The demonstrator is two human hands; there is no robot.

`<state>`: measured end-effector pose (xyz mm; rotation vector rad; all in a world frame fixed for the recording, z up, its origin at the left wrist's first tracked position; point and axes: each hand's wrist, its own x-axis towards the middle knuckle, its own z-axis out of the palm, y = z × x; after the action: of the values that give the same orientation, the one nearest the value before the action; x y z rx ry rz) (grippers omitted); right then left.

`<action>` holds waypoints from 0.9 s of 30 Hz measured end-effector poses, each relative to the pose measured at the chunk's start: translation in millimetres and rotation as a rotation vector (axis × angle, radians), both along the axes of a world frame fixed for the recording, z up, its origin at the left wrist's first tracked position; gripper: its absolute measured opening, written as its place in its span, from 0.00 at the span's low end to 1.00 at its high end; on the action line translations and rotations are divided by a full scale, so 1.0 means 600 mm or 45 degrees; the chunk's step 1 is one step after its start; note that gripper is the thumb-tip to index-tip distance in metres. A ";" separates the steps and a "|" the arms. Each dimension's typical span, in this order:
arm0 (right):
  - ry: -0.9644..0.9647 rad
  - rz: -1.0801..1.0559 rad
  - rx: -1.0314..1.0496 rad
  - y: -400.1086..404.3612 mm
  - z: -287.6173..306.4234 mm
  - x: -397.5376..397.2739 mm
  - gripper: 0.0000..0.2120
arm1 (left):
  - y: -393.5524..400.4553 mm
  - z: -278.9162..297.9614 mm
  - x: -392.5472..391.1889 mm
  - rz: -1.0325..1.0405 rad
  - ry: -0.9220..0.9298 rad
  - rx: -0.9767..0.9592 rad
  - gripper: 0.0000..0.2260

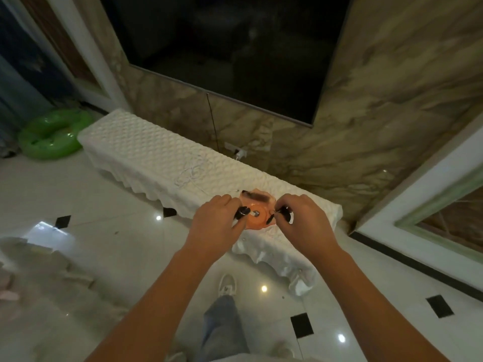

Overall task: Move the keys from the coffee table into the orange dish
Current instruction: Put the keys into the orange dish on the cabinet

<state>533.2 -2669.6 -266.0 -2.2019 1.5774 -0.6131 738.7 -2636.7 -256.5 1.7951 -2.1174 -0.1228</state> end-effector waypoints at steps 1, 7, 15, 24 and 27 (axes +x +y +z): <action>0.012 -0.011 0.016 -0.017 -0.006 0.008 0.03 | -0.025 -0.009 0.005 -0.022 0.013 0.021 0.11; 0.048 -0.140 0.095 -0.124 -0.027 0.061 0.05 | -0.178 -0.059 0.058 -0.121 0.061 0.141 0.14; 0.058 -0.258 0.117 -0.215 -0.051 0.107 0.05 | -0.307 -0.094 0.093 -0.228 0.035 0.239 0.14; 0.030 -0.298 0.171 -0.279 -0.066 0.102 0.05 | -0.371 -0.104 0.083 -0.264 0.048 0.242 0.13; 0.019 -0.298 0.193 -0.295 -0.073 0.103 0.05 | -0.387 -0.108 0.081 -0.261 0.038 0.256 0.13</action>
<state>594.9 -2846.8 -309.6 -1.9329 1.8417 -0.5236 787.5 -2869.0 -321.1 1.6633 -2.3345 -0.4259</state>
